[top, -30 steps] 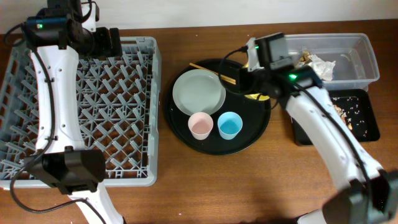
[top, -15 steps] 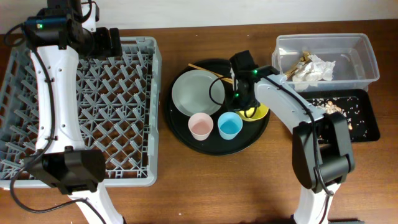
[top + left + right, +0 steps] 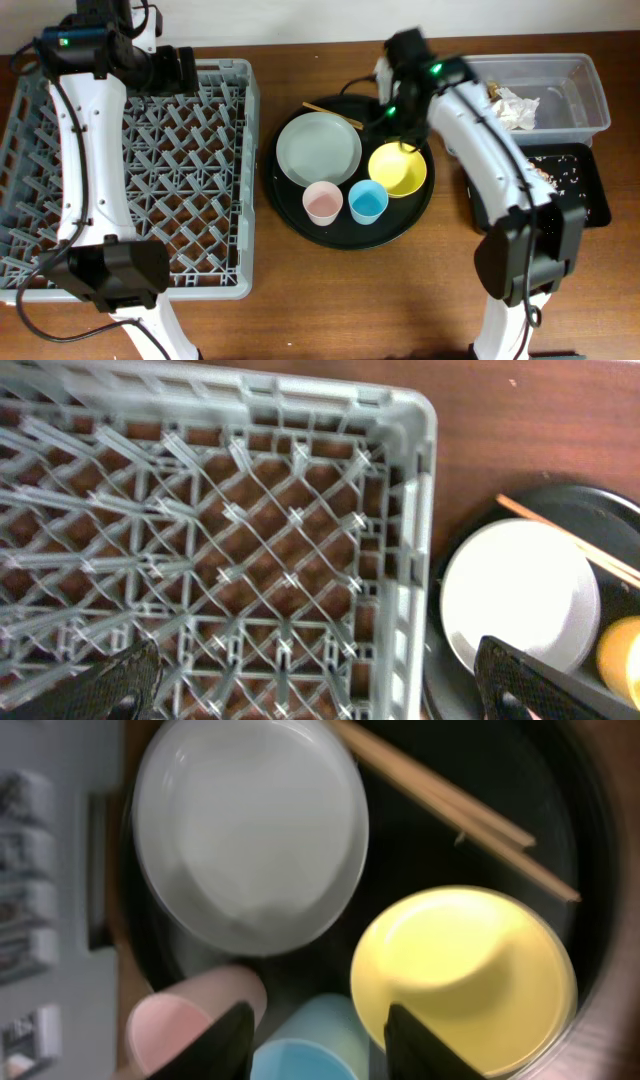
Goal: Sort waste into correct bins and load items into the dishwasher rack
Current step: 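Set the empty yellow bowl back on the round tray, then grasp the pink cup with right gripper and lift it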
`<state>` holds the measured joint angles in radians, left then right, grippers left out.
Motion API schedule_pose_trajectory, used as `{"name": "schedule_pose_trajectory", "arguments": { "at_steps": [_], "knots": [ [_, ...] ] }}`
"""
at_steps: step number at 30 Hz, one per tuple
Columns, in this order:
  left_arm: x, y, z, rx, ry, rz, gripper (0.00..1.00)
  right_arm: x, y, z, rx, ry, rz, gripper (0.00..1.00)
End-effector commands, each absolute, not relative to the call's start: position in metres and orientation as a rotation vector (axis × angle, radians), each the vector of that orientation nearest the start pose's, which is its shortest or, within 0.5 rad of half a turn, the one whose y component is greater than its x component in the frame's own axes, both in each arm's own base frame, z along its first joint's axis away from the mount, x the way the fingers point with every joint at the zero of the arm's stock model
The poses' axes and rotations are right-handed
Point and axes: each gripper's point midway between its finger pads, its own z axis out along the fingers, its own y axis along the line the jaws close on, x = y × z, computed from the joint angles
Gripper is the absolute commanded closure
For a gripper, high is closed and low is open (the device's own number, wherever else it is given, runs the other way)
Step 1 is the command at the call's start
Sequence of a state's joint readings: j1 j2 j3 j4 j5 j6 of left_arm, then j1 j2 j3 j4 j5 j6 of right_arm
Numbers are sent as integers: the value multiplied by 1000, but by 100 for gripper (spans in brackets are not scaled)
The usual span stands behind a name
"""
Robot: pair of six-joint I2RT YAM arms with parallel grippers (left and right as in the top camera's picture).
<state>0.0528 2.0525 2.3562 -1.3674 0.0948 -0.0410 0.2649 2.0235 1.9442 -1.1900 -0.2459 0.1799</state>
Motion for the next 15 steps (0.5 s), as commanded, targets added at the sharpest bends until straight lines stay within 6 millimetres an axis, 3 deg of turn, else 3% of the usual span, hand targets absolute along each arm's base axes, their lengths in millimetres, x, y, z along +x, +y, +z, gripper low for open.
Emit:
{"name": "schedule_pose_trajectory", "arguments": {
  "at_steps": [1,6,7,9,11,14,15],
  "knots": [
    [468,-19,255,0,2686,-198,1,432,136,209,-179,2809,437,56],
    [436,-72,244,143,2807,-236,1,422,114,209,-134,2868,414,57],
    [422,-95,240,222,2849,-243,2,422,111,208,-133,2870,412,56],
    [407,-119,228,305,2902,-250,10,421,109,208,-157,2872,406,56],
    [391,-140,202,392,2980,-249,21,420,104,206,-154,2884,359,55],
    [367,-180,141,548,3059,-288,28,419,99,205,-149,2893,324,51],
    [364,-186,131,573,3065,-287,28,419,99,205,-149,2893,324,51]
  ]
}}
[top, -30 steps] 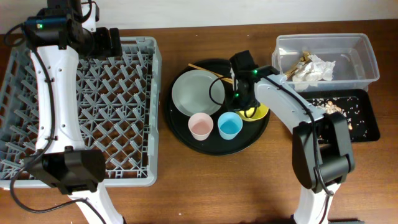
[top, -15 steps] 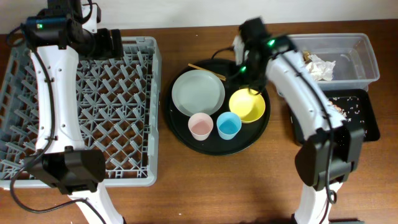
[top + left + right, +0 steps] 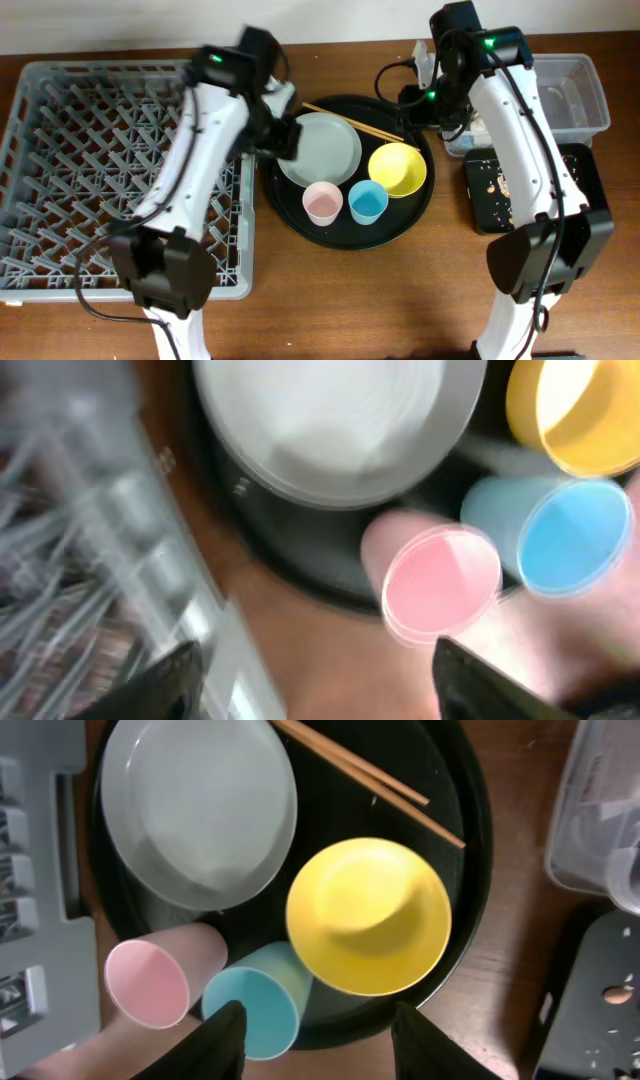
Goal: Sort waste into correct bins and load items into the dishwasher rack
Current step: 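Grasp the pink cup with right gripper and lift it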
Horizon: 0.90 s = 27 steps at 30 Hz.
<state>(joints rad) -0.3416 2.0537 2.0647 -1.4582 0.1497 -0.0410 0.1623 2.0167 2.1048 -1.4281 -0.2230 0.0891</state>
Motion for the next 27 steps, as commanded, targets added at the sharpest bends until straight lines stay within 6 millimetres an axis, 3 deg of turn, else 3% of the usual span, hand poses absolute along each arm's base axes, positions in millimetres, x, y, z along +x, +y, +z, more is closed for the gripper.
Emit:
{"name": "schedule_pose_trajectory", "arguments": {
  "at_steps": [1,6,9,15,18,19,22,24,27],
  "knots": [
    [360,-191,122,597,3071,-290,28,419,99,205,-148,2893,323,51],
    [351,-209,119,729,3039,-289,28,419,99,205,-148,2893,319,47],
    [358,-202,120,646,3048,-292,28,408,124,203,-203,2912,440,48],
    [388,-131,146,317,3024,-297,27,372,216,171,-532,2926,476,55],
    [396,-94,153,171,3016,-292,27,359,243,139,-657,2914,414,58],
    [398,-80,153,118,3020,-288,24,355,248,125,-697,2910,369,60],
    [401,-63,153,52,3018,-284,21,350,247,92,-739,2906,266,61],
    [402,-59,153,36,3016,-283,21,348,247,73,-776,2890,254,62],
    [403,-59,153,36,3014,-283,21,354,243,63,-768,2869,210,62]
  ]
}}
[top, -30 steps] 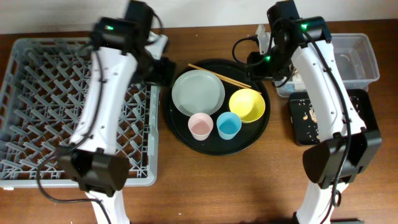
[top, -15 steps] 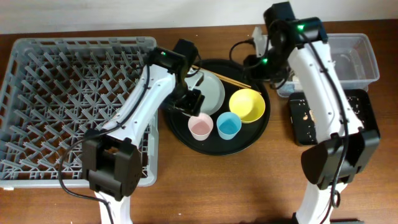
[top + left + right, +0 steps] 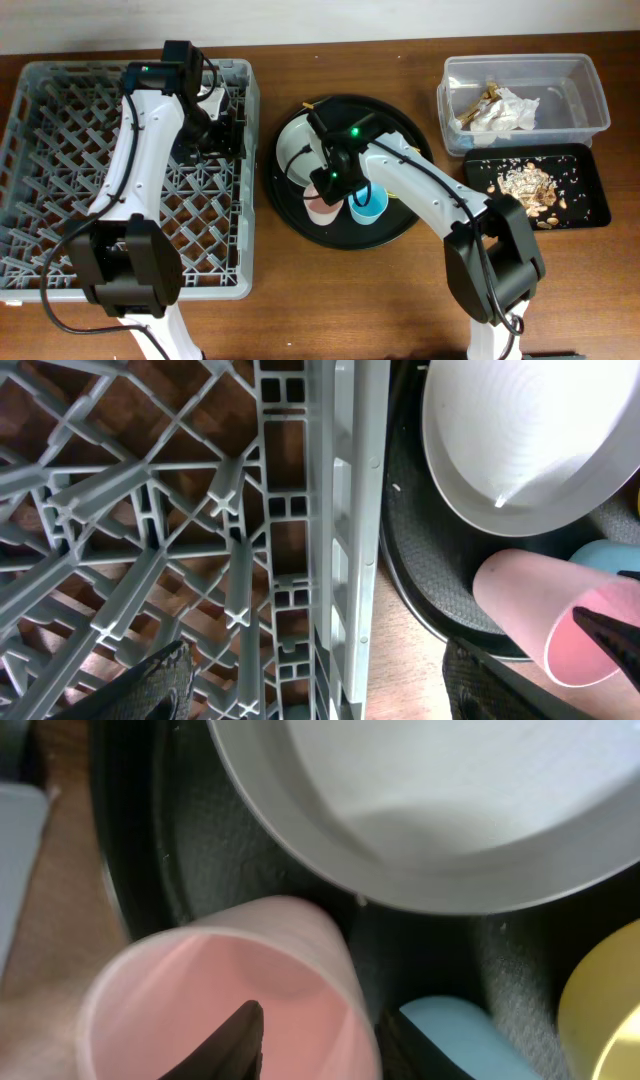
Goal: Sort waste into correct bins and load items into the dishwasher rack
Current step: 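Grasp the pink cup with right gripper and lift it, then hand the pink cup from right gripper to left gripper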
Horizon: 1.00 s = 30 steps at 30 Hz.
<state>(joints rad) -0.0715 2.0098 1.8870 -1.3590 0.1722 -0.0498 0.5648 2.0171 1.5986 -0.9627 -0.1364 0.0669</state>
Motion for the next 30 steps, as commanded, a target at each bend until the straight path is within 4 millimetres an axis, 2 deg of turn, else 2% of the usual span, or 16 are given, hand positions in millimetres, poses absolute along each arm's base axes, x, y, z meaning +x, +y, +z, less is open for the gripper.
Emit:
{"name": "schedule_pose_trajectory", "arguments": {
  "at_steps": [1,5,7,8,10,11,12,14,16,18,19,20,22,23,26,30],
  "knots": [
    [403,-59,153,36,3013,-283,21,354,243,63,-783,2860,211,63],
    [404,-59,153,37,3009,-283,20,357,247,69,-789,2845,228,81],
    [405,-59,153,38,3002,-283,20,361,250,81,-787,2832,243,84],
    [406,-59,153,38,2999,-283,20,362,251,87,-785,2827,245,94],
    [406,-59,153,38,2999,-283,22,361,252,95,-787,2832,256,96],
    [406,-59,153,38,2999,-282,29,358,258,100,-793,2834,315,96],
    [406,-59,153,38,2999,-283,31,356,266,117,-789,2822,443,96],
    [405,-61,154,40,2998,-307,32,363,277,177,-737,2716,779,96],
    [403,-83,163,112,2963,-530,32,372,267,237,-669,2563,1078,96],
    [403,-116,190,265,2792,-969,32,375,245,280,-627,2406,1312,96],
    [403,-130,218,355,2604,-1249,32,377,234,296,-627,2326,1409,96],
    [402,-136,240,402,2458,-1411,32,376,228,306,-641,2265,1477,96],
    [401,-137,264,408,2301,-1569,30,375,223,322,-678,2155,1574,96],
    [400,-139,279,394,2218,-1665,25,375,224,327,-694,2118,1597,96],
    [393,-149,323,386,1960,-1940,18,375,230,341,-762,2011,1631,96],
    [383,-162,323,325,2024,-2021,14,380,230,341,-780,1991,1596,96]
  ]
}}
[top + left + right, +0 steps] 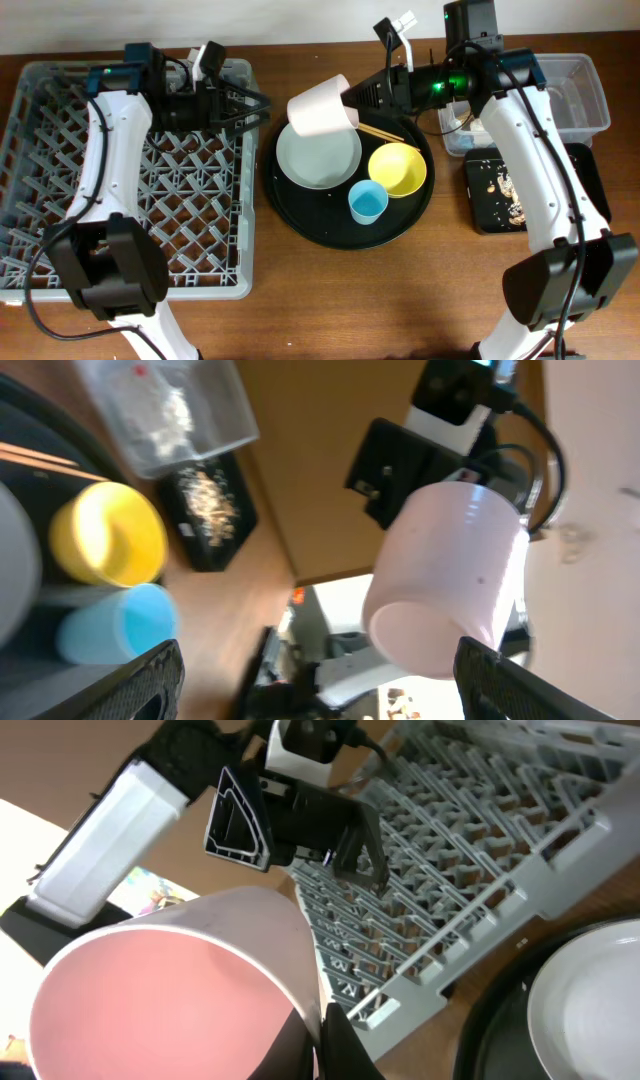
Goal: Sort waste into correct bins and load items into the dishwasher rack
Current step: 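Hand the pink cup from right gripper to left gripper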
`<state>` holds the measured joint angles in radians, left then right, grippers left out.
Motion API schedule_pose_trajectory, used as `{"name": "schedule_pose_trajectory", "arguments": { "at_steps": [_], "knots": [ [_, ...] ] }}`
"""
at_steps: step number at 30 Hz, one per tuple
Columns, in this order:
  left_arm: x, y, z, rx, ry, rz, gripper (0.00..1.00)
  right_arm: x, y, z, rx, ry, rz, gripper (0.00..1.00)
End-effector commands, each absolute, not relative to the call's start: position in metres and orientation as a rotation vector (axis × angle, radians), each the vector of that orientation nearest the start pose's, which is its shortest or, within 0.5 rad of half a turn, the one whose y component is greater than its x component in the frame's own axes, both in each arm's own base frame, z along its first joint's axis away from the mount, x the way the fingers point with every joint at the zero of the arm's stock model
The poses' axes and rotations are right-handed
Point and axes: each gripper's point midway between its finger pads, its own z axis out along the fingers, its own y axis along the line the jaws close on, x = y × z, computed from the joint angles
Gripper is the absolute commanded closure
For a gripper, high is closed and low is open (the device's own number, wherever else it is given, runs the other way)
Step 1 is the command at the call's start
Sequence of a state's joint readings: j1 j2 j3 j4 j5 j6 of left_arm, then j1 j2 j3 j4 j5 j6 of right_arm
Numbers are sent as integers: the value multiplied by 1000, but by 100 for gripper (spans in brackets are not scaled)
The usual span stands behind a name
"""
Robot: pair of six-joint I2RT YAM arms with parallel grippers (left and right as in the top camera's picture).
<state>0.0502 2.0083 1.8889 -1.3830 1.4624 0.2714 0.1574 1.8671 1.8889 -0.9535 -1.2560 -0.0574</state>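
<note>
My right gripper [350, 97] is shut on the rim of the pink cup [320, 106], one finger inside and one outside, holding it tilted in the air over the far left of the black round tray [290, 215]. In the right wrist view the pink cup [170, 990] fills the lower left, pinched by my right gripper [322, 1023]. My left gripper [243, 106] stands open at the grey rack's [60, 260] far right corner, facing the cup. The left wrist view has the pink cup [450, 575] ahead, between the wide-apart fingers [130, 682].
On the tray lie a white plate [318, 156], a yellow bowl [397, 169], a blue cup [368, 203] and chopsticks [378, 131]. A clear bin [580, 95] and a black crumb tray [520, 195] stand at the right.
The right gripper was down at the pink cup on the tray; now it holds the cup raised over the tray's far left. The left gripper has shifted to the rack's far right corner, facing the cup.
The right gripper first hovered over the tray's dishes while the left was at the rack's far edge. Then the left reached over the plate. Later the right was at the pink cup with the left back over the rack. Now the cup is held aloft.
</note>
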Motion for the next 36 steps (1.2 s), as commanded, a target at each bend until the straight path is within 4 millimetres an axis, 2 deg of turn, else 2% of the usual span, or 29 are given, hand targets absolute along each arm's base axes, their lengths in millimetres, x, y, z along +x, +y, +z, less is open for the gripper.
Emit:
{"name": "schedule_pose_trajectory", "arguments": {
  "at_steps": [1,4,7,10,13,16,21,25,29,31,33,36],
  "knots": [
    [378,-170,323,316,2048,-2053,14,382,230,340,-779,1996,1573,96],
    [371,-182,323,348,2060,-2076,14,387,232,335,-784,2012,1518,96],
    [365,-195,323,387,2068,-2095,14,396,246,321,-787,2052,1459,96],
    [364,-196,323,389,2068,-2096,14,406,257,311,-771,2075,1441,96],
    [364,-196,323,390,2068,-2096,16,407,268,301,-795,2080,1440,96],
    [365,-196,323,393,2066,-2094,26,409,269,298,-793,2086,1435,96],
    [364,-196,323,351,2093,-2118,28,413,270,298,-796,2077,1407,96],
    [365,-196,323,360,2087,-2112,35,409,284,292,-820,2102,1358,96],
    [369,-195,323,390,2066,-2093,33,406,291,290,-837,2106,1348,96],
    [370,-195,323,378,2074,-2100,22,406,291,290,-831,2111,1351,96],
    [371,-196,323,393,2064,-2092,18,406,291,290,-831,2111,1351,96],
    [372,-196,323,403,2057,-2085,18,406,291,290,-831,2110,1351,96]
  ]
}}
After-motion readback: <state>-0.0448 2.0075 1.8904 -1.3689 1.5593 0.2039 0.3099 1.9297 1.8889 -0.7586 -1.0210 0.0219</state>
